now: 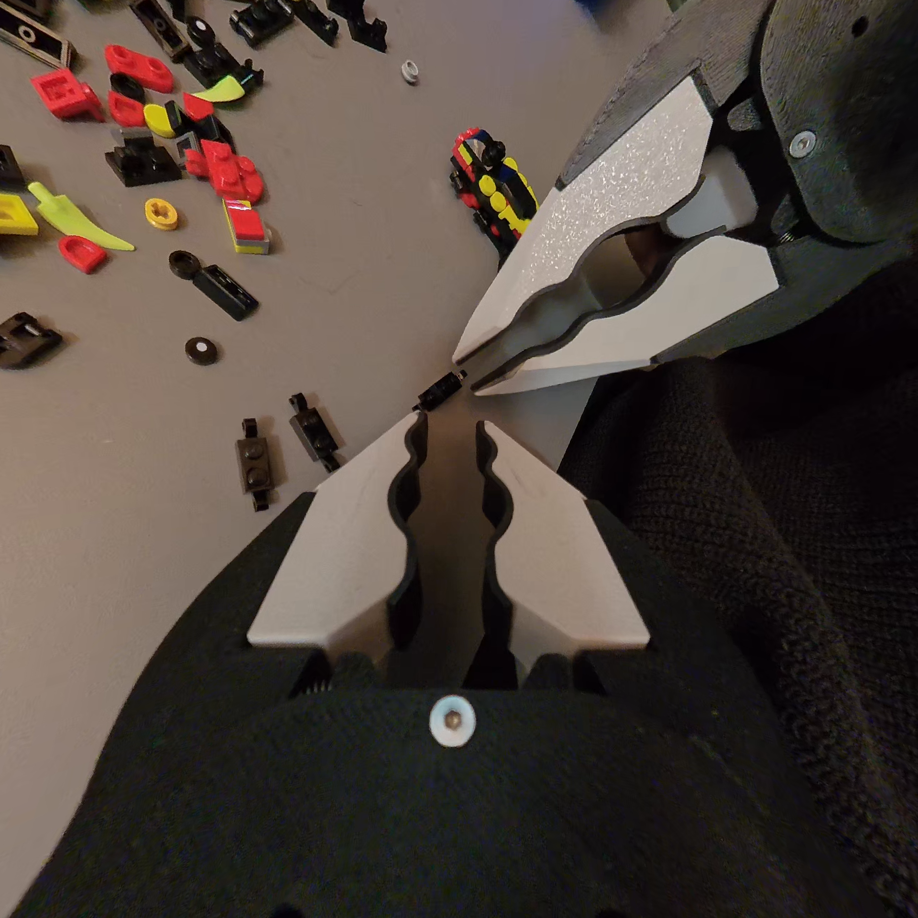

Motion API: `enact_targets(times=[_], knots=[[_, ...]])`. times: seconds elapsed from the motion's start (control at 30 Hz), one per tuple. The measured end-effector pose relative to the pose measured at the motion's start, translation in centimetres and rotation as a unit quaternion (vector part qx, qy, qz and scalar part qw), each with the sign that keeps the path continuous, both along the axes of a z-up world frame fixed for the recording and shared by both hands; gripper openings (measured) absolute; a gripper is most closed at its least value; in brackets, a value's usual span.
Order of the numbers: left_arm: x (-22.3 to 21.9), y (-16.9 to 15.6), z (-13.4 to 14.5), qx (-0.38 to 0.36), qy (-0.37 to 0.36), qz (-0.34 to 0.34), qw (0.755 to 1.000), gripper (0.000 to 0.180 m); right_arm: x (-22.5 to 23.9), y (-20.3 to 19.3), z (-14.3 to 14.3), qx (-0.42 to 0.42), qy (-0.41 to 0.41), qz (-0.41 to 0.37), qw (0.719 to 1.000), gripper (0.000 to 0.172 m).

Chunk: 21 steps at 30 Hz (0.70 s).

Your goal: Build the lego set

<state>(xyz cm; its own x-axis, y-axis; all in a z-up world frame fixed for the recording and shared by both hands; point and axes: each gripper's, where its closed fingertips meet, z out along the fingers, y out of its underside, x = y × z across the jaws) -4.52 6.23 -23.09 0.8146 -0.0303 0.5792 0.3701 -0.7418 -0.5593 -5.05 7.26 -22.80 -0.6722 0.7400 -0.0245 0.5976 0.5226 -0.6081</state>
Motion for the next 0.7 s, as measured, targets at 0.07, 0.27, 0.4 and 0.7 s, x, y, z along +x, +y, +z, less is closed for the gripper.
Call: enact_targets(times=[0.07,0.27,0.4,0.7], knots=[[0.01,0.02,0.0,0.0,-0.001,0.0,1.0,0.017,-0.1,-0.11,-0.17,0.006,0.002,0.002,1.0,0.007],[0.09,0.05,0.0,0.0,-0.001,0.0,1.0,0.017,-0.2,-0.32,-0.45,0.009,0.0,0.004,1.0,0.005],[0.12,0.08,-0.01,0.0,0.0,-0.002,1.0,0.017,-0.31,-0.33,-0.45,0.009,0.0,0.004,1.0,0.003],[0.25,0.08,-0.06,-0.001,-0.001,-0.005,1.0,0.017,-0.4,-0.46,-0.56,0.015,-0.004,0.009,1.0,0.0]])
